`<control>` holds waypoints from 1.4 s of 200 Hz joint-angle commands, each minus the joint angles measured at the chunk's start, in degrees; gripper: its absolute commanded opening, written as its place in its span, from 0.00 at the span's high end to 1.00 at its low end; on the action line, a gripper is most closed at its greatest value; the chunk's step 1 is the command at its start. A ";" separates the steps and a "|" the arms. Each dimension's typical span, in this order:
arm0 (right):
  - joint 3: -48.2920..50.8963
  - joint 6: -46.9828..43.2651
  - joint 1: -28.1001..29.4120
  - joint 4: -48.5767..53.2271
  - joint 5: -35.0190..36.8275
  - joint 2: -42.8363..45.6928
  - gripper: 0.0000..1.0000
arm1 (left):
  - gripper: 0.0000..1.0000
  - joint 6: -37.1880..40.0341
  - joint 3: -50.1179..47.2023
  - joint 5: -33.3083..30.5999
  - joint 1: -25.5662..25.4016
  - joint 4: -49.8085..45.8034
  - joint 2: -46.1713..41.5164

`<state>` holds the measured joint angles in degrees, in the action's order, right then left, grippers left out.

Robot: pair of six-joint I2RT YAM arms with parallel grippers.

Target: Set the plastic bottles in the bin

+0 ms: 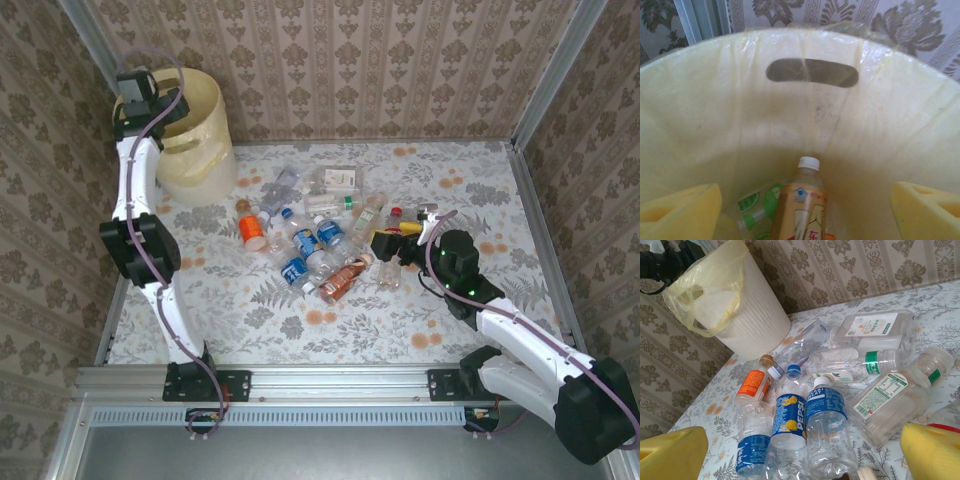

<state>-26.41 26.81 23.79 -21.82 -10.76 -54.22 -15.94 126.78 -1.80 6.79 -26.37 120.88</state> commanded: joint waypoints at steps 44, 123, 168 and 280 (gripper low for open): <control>1.36 0.50 0.25 0.46 3.90 1.13 0.00 | 0.00 -4.52 -0.45 4.13 -3.41 0.90 -10.63; 1.89 1.40 0.21 0.49 8.00 0.70 0.00 | 0.00 -3.35 -23.55 -1.53 -14.62 7.95 -29.22; 1.72 2.41 0.21 -1.03 9.35 -1.25 0.00 | 0.00 -7.52 -36.08 -9.61 -23.93 7.29 -36.43; 1.58 2.83 0.21 -3.37 10.63 -2.30 0.00 | 0.00 -23.05 -60.07 -14.33 -34.74 3.50 -37.34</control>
<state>-25.36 28.93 23.79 -23.40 -1.65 -56.34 -33.43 70.46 -13.61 -28.47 -21.71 83.53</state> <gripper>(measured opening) 0.999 0.999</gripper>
